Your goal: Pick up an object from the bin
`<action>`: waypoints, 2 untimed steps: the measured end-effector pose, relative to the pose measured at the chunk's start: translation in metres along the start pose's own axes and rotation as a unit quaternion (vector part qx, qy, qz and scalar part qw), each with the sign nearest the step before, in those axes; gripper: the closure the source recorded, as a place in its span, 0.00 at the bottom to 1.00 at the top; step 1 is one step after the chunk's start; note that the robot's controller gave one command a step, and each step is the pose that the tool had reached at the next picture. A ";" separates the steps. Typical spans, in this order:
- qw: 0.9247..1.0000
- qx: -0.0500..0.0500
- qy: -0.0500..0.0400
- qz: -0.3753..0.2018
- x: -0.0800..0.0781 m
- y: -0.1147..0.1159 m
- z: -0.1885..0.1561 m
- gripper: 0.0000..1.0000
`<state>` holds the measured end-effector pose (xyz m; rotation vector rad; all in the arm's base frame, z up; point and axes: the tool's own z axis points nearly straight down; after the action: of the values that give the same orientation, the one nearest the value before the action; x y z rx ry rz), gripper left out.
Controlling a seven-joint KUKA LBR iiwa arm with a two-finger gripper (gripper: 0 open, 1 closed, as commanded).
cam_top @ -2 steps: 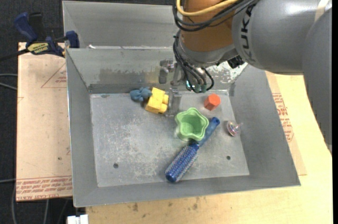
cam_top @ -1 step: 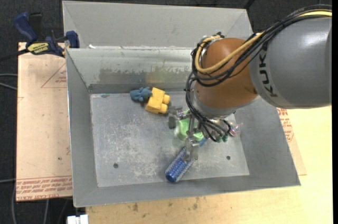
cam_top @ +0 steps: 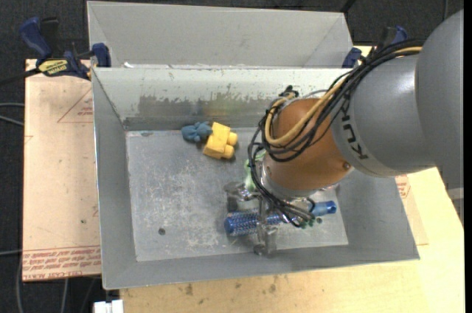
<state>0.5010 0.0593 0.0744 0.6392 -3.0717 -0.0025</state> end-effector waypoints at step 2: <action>1.000 0.002 -0.007 0.001 -0.019 -0.012 -0.093 1.00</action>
Offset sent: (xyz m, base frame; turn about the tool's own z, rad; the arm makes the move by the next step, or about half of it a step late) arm 0.0000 0.0000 0.0000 0.0000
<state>0.5239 0.0561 0.1675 0.6396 -3.0858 0.0000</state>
